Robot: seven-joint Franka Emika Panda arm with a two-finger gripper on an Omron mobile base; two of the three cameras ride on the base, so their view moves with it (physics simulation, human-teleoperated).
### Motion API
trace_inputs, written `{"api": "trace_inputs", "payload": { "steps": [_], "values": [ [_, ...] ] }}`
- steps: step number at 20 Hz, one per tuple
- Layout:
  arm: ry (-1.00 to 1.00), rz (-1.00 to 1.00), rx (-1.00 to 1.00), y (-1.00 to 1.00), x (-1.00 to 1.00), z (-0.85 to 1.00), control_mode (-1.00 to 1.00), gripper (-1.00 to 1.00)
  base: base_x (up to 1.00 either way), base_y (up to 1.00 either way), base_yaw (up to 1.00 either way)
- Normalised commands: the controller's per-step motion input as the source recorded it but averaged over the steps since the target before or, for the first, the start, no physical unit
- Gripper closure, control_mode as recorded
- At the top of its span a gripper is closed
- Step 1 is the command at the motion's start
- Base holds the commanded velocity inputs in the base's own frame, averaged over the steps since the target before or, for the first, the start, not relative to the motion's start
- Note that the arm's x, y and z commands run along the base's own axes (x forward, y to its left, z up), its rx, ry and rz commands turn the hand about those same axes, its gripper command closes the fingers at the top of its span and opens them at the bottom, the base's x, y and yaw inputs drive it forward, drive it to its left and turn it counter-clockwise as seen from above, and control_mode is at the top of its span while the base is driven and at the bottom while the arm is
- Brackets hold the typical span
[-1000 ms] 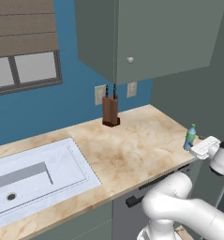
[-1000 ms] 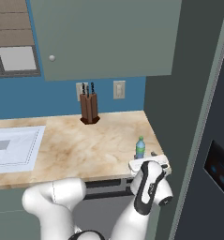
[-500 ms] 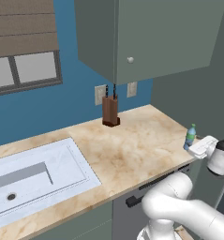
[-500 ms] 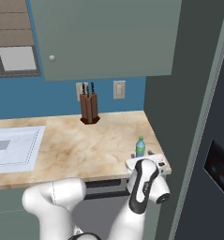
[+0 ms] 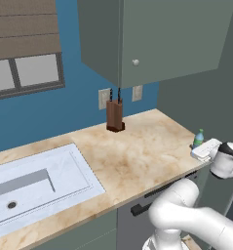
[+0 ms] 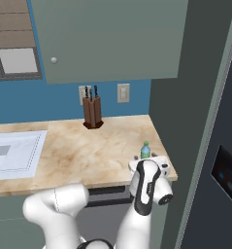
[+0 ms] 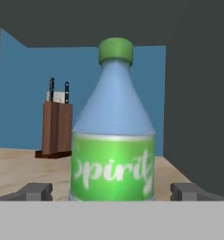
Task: Take the bottled waters from the counter and place them in the freezer to freeze. Close the freezer door after placing the bottles.
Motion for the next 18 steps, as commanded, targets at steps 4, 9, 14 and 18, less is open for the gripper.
{"api": "trace_inputs", "payload": {
  "steps": [4,9,14,18],
  "values": [
    [0.01,0.0,0.0,0.0,0.18,0.05,-1.0,-1.0,0.0,0.0,0.0],
    [0.0,0.0,0.0,0.0,0.01,0.0,-1.0,-1.0,0.0,0.0,0.0],
    [0.0,0.0,0.0,0.0,0.0,0.0,-1.0,1.0,0.0,0.0,0.0],
    [0.0,0.0,0.0,-0.11,-0.09,0.1,-1.0,1.0,0.0,0.0,0.0]
  ]
}}
